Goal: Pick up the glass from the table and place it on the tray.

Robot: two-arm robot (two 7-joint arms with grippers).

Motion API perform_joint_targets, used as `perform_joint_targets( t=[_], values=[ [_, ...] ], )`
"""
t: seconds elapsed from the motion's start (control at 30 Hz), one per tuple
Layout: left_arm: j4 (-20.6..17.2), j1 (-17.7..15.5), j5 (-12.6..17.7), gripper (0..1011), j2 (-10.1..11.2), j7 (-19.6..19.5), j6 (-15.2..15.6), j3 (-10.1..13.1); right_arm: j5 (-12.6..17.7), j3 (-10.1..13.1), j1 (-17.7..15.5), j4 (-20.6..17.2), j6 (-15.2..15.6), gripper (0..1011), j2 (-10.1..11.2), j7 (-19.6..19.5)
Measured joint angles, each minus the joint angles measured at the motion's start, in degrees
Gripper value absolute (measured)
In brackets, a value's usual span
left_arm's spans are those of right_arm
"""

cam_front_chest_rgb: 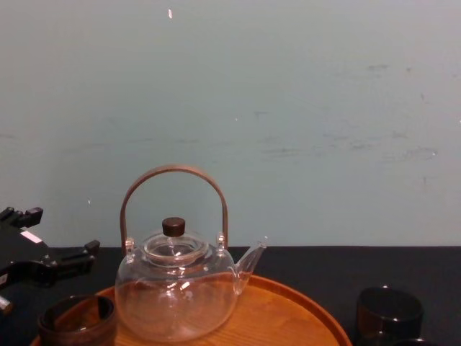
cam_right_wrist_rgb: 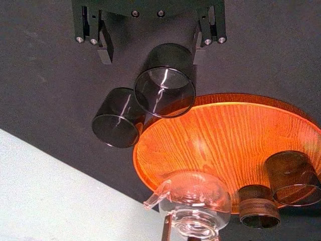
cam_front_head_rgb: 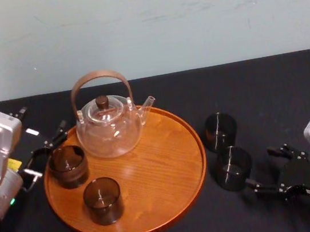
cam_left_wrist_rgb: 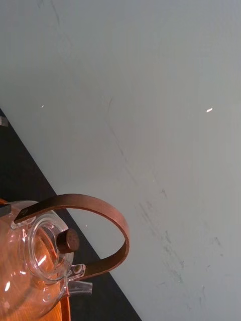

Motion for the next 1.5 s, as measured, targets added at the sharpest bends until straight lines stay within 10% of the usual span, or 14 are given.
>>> perform_joint_targets(
  t=[1.5],
  values=[
    [0.0,0.0,0.0,1001,0.0,0.0,0.0,0.0,-0.61,-1.69,7.15,5.82,6.73,1002,-7.88,5.16]
  ],
)
